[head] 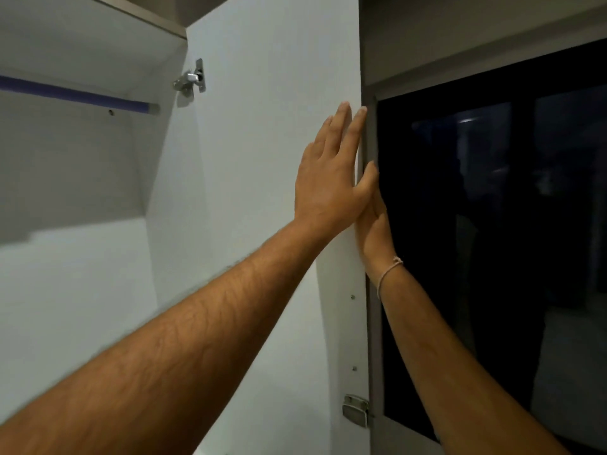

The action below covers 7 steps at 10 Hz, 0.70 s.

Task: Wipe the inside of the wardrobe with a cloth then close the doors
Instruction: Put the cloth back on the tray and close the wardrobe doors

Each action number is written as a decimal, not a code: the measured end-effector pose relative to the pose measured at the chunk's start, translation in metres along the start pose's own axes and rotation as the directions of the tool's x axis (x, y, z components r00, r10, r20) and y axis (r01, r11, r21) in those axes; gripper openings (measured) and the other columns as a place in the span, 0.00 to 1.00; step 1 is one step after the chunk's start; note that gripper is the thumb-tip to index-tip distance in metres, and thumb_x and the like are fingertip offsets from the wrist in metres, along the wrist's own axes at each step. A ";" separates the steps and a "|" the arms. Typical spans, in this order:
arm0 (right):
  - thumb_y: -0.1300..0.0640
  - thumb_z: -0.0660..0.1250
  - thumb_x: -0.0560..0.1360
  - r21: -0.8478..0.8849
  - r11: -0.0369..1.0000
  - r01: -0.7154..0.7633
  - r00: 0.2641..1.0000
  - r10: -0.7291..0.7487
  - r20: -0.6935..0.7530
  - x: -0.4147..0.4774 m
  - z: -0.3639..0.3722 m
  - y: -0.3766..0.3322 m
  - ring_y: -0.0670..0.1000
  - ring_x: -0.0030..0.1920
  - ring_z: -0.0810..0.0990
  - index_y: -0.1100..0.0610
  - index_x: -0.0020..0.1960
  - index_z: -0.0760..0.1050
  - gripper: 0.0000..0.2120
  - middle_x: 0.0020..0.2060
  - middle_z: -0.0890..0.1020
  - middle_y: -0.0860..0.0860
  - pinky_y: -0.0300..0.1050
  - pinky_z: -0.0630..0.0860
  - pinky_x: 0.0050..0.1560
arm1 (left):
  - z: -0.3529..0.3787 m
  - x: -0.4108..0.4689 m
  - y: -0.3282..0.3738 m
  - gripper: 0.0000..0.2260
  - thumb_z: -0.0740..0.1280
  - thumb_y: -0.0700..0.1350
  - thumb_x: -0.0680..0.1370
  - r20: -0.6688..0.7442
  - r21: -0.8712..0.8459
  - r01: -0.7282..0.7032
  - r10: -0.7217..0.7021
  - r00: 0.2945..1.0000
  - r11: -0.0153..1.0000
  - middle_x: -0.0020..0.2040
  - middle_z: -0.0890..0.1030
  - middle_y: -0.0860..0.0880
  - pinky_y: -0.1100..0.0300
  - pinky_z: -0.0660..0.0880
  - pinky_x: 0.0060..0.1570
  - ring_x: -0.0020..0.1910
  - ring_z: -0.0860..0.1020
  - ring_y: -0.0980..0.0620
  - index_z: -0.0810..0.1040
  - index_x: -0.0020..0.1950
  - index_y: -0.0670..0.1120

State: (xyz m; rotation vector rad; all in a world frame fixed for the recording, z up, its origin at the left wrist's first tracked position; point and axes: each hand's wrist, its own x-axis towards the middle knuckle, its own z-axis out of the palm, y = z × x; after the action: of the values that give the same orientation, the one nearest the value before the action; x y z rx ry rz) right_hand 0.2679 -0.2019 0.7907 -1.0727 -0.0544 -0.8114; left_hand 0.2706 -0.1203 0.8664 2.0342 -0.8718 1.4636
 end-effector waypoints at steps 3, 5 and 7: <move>0.38 0.52 0.76 -0.157 0.968 0.197 0.960 -0.158 0.231 -0.064 0.021 -0.022 0.30 0.51 0.75 0.26 0.51 0.75 0.14 0.48 0.78 0.24 0.36 0.68 0.64 | -0.057 -0.010 0.014 0.35 0.72 0.56 0.80 -0.215 -0.122 0.111 -0.135 0.967 0.986 0.80 0.71 0.49 0.73 0.70 0.62 0.74 0.72 0.51 0.64 0.85 0.49; 0.50 0.58 0.87 0.017 0.954 0.298 0.822 -0.266 0.503 -0.121 0.059 -0.024 0.33 0.59 0.83 0.43 0.77 0.73 0.20 0.58 0.86 0.36 0.33 0.80 0.57 | -0.137 -0.022 -0.005 0.29 0.74 0.50 0.80 -0.330 -0.074 0.068 -0.088 0.940 0.995 0.69 0.75 0.46 0.62 0.81 0.57 0.65 0.77 0.55 0.70 0.78 0.44; 0.48 0.59 0.87 -0.120 0.721 0.682 0.586 -0.441 0.679 -0.181 0.129 -0.015 0.52 0.87 0.53 0.43 0.75 0.61 0.17 0.86 0.60 0.49 0.62 0.47 0.86 | -0.232 -0.039 -0.063 0.29 0.73 0.55 0.80 -0.430 0.071 0.235 -0.183 0.884 0.969 0.59 0.77 0.52 0.66 0.81 0.56 0.56 0.80 0.60 0.71 0.74 0.41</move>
State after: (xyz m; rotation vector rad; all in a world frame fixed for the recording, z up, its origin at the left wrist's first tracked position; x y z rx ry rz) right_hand 0.1718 -0.0007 0.7925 -1.7041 -0.8923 -1.0463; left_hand 0.1591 0.0929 0.9004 1.7247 -0.3793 1.7699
